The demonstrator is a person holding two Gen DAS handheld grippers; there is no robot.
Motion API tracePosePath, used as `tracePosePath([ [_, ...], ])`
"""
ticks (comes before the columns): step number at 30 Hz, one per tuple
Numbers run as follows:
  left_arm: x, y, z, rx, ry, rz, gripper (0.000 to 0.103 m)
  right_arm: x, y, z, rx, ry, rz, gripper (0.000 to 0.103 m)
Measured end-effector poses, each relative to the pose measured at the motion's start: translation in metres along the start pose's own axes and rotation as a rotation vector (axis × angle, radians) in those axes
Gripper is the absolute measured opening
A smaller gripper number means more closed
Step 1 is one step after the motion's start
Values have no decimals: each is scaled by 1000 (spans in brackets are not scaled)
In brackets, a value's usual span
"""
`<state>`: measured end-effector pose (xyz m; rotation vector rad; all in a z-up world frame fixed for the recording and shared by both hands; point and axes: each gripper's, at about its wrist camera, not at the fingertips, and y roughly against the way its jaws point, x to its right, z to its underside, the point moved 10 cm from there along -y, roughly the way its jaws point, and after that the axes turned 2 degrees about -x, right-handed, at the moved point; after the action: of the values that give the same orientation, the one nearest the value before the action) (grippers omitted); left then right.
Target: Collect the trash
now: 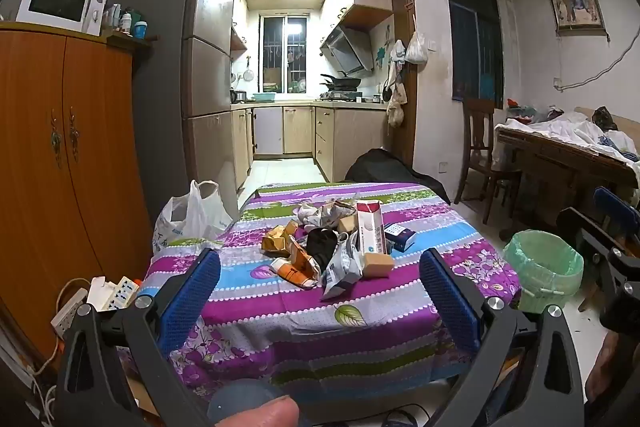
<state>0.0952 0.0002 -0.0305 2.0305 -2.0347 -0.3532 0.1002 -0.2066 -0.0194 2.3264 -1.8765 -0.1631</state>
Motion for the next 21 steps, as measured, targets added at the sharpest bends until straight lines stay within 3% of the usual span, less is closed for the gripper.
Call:
tracePosePath([
  [21,3,-3,4,-7,-16,-1,99,0,0,2,-8,4,-1,98],
])
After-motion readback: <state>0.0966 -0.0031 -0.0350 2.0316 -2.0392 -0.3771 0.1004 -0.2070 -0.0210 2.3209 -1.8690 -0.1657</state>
